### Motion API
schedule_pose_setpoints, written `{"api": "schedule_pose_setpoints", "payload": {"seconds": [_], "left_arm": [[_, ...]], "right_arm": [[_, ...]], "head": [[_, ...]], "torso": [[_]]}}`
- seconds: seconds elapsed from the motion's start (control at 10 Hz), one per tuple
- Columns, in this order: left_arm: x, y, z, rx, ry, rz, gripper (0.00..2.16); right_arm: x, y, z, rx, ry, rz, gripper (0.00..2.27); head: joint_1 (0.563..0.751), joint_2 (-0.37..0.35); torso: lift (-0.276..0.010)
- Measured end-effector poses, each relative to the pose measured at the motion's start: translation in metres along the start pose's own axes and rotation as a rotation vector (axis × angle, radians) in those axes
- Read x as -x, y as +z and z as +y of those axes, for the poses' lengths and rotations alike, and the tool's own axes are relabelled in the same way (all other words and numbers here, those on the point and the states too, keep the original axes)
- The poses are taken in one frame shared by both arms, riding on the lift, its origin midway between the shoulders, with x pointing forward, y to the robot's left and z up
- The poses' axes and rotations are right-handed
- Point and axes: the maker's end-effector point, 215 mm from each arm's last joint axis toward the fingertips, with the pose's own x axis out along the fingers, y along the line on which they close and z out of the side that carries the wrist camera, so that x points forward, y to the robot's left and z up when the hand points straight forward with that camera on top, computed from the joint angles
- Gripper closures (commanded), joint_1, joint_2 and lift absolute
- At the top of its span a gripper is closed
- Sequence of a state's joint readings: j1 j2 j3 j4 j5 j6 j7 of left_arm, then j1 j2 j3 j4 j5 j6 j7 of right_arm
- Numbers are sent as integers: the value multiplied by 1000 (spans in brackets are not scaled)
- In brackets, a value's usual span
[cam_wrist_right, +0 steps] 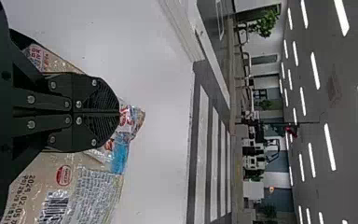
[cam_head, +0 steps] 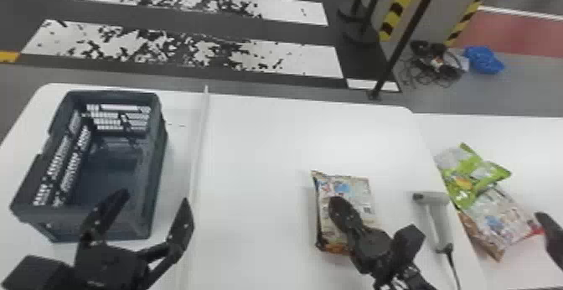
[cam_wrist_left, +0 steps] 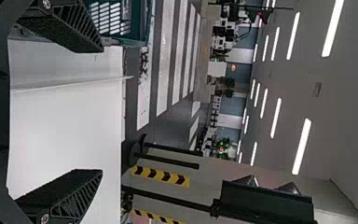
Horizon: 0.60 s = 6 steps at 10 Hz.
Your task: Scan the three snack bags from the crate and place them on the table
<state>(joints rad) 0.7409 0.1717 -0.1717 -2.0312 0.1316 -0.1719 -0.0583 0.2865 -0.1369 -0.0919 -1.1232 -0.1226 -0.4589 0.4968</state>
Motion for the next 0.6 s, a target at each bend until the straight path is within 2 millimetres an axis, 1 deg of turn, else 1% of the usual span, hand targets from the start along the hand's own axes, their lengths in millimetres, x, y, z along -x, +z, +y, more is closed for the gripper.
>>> {"api": "schedule_pose_setpoints", "payload": {"seconds": [0.1, 0.3, 0.4, 0.6], "left_arm": [[0, 0, 1, 0, 1, -2, 73], [1, 0, 1, -1, 1, -6, 73], [1, 1, 0, -1, -1, -8, 73], [1, 3, 0, -1, -4, -15, 70]], "right_arm": [[2, -4, -3, 10, 0, 5, 2243], [10, -10, -14, 35, -7, 11, 2243], [16, -11, -25, 50, -16, 11, 2243], [32, -10, -48, 74, -40, 6, 2243]], "head": [[695, -171], [695, -194], [695, -205], [695, -252]], "torso": [[-37], [-37], [-37], [-37]]}}
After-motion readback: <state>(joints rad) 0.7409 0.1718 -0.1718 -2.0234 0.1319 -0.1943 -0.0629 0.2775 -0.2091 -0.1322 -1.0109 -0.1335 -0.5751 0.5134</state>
